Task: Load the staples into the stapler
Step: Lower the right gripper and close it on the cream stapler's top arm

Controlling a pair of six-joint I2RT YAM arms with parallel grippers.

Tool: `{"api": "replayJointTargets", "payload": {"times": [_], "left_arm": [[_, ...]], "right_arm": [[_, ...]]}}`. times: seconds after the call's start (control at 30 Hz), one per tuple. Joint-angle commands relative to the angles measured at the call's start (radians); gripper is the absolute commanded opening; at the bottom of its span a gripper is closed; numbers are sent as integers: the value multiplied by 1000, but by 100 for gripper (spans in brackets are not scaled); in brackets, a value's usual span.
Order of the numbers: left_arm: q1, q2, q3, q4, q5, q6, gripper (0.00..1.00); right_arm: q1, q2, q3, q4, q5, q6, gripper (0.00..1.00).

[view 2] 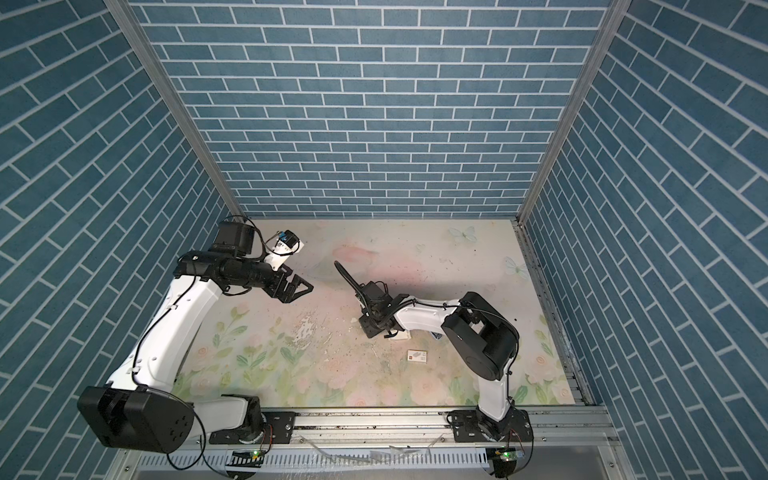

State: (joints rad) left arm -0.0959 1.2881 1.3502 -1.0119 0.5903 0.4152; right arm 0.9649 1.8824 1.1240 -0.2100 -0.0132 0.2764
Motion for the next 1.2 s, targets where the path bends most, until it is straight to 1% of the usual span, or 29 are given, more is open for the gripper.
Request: {"api": "replayJointTargets", "payload": {"times": [0.0, 0.17, 0.3, 0.47, 0.57, 0.7, 0.8, 0.87, 0.93, 0.97, 1.03, 1.07, 1.17], "left_arm": [[34, -24, 13, -35, 26, -5, 100], [93, -31, -1, -48, 55, 8, 100], [101, -35, -15, -63, 64, 39, 100], [101, -28, -37, -69, 81, 99, 100], [101, -10, -36, -90, 97, 161, 100], [101, 36, -19, -108, 80, 217, 100], [93, 73, -10, -109, 78, 266, 99], [77, 105, -2, -103, 62, 300, 98], [54, 143, 14, -116, 44, 350, 95], [38, 159, 21, -124, 32, 383, 93], [5, 190, 19, -119, -2, 433, 89], [-12, 205, 15, -111, -20, 450, 87], [-56, 249, 11, -107, -43, 475, 82]], "right_arm": [[23, 38, 46, -45, -39, -89, 32], [55, 98, 117, -77, -99, -128, 39], [60, 117, 124, -79, -85, -134, 46], [61, 57, 91, -63, -19, -118, 52], [61, 5, 88, -84, 0, -97, 52], [61, -77, 77, -118, 0, -48, 52], [61, -148, 56, -142, -12, 15, 51], [56, -188, 22, -134, -57, 97, 48], [52, -195, 8, -149, -68, 190, 42], [52, -196, -7, -141, -101, 241, 39], [50, -202, -55, -93, -119, 344, 34], [52, -206, -88, -39, -139, 391, 32], [54, -197, -139, 64, -175, 489, 28]]}}
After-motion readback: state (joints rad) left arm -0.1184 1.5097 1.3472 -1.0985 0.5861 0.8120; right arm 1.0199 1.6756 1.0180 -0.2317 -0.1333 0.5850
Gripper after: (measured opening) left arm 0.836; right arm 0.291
